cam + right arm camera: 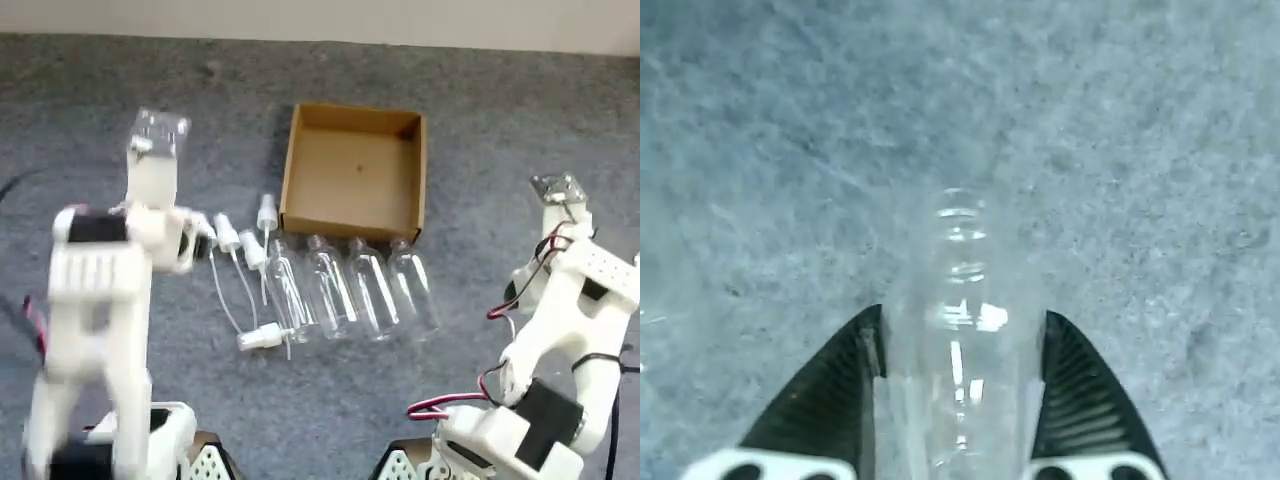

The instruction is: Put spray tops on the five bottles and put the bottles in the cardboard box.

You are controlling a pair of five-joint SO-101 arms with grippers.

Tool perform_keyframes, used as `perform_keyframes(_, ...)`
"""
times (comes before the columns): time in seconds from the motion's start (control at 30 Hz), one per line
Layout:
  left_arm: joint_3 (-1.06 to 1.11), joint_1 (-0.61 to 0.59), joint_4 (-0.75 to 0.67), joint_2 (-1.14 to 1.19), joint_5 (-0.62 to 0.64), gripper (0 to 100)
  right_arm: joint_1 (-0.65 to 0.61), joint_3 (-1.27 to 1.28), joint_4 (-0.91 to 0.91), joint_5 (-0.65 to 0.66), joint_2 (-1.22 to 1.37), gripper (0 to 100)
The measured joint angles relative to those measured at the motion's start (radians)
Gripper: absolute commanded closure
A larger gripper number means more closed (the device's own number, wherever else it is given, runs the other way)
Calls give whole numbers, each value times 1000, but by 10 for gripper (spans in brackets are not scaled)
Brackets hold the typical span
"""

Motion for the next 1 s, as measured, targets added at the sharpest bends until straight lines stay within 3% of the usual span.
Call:
perform_keyframes(0.17, -143, 0, -89, 342, 132, 859, 0, 8, -5, 37, -3, 983)
perform_keyframes(0.37, -196, -17, -187, 539, 198, 859, 0, 9, -5, 43, -3, 982)
perform_keyframes(1.0, -129, 5, -371, 575, 206, 864, -2, 9, -5, 43, -3, 982)
